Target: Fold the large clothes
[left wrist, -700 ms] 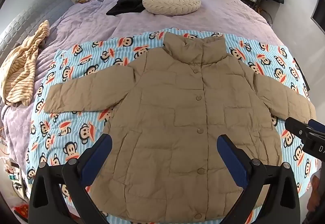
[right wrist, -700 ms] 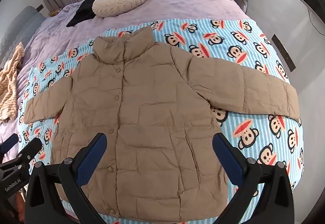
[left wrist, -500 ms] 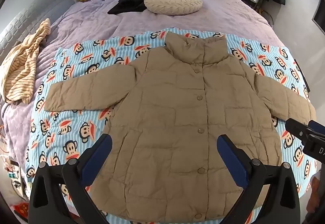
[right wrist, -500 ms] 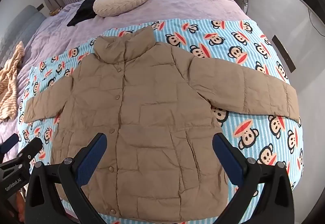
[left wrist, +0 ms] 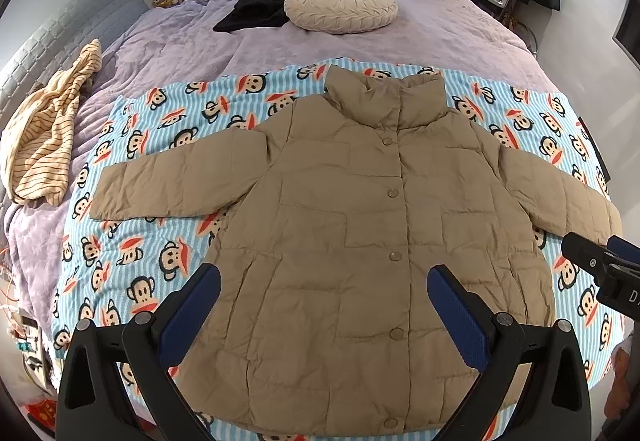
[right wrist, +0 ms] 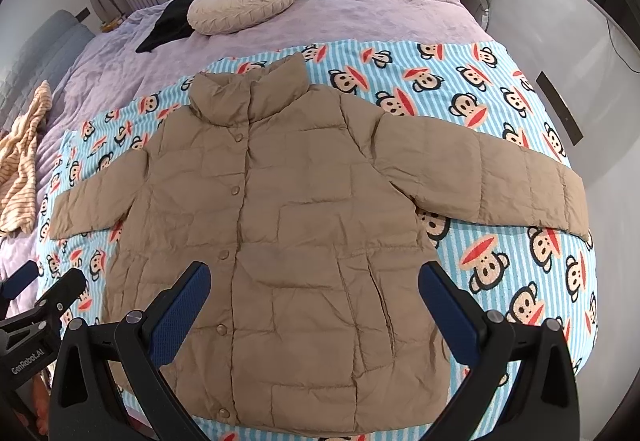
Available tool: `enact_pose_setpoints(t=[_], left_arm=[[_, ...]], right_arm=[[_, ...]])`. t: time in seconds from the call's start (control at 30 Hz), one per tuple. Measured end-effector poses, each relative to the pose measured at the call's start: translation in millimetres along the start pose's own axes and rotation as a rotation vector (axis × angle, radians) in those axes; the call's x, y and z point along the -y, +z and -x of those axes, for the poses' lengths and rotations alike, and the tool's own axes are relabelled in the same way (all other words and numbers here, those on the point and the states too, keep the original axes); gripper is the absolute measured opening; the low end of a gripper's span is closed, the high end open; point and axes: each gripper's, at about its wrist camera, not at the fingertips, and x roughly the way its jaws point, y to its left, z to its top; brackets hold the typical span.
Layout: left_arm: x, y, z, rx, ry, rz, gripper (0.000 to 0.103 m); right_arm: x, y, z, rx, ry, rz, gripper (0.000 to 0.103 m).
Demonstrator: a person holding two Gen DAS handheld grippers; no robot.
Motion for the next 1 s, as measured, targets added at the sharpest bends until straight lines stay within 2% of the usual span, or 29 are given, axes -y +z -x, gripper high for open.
enact_pose_setpoints(t=[0.2, 0.3, 0.4, 0.43, 0.47, 0.67, 0.73, 0.8, 0.87, 1.0], left_arm=[[-0.4, -1.7, 6.2, 0.008, 0.015, 0.003, 0.103], [-1.5, -3.1, 7.6, 0.042, 0.03, -0.006, 0.103], [-4.1, -3.6, 7.0, 0.021, 0.014, 0.002, 0.103], [-5.2, -3.0, 3.8, -0.038, -0.023, 0.017, 0.103], [-5.0, -2.6, 3.3, -0.052, -0.028, 0.018, 0.103], [-6.1, -3.9, 4.9, -0.052, -0.024, 0.021, 0.103], [-6.6, -4.9, 5.8, -0.021, -0.015, 0.018, 0.103], [-6.6, -4.3, 5.7, -0.029, -0.019, 0.019, 0.103], [-6.9, -2.9, 4.6, -0.081, -0.034, 0.027, 0.103], [-7.1, -2.8, 5.9, -0.053, -0.026, 0.027, 0.103]], right_arm=[[-1.9, -2.2, 4.3, -0.001, 0.001, 0.013, 0.103], [-2.4, -2.5, 5.2, 0.001, 0.0, 0.011, 0.103], [-3.0, -3.1, 6.7, 0.0, -0.001, 0.009, 0.103], [-1.6, -2.5, 5.6, -0.001, 0.0, 0.012, 0.103], [-1.1, -2.4, 5.3, -0.001, 0.001, 0.012, 0.103], [-2.2, -2.2, 6.1, 0.0, 0.0, 0.014, 0.103], [-2.3, -2.3, 6.3, -0.002, 0.001, 0.013, 0.103], [-4.8, -2.5, 8.1, -0.003, -0.001, 0.015, 0.103], [-5.0, -2.6, 7.9, -0.002, 0.0, 0.014, 0.103], [-5.9, -3.6, 9.1, -0.003, -0.002, 0.014, 0.103]])
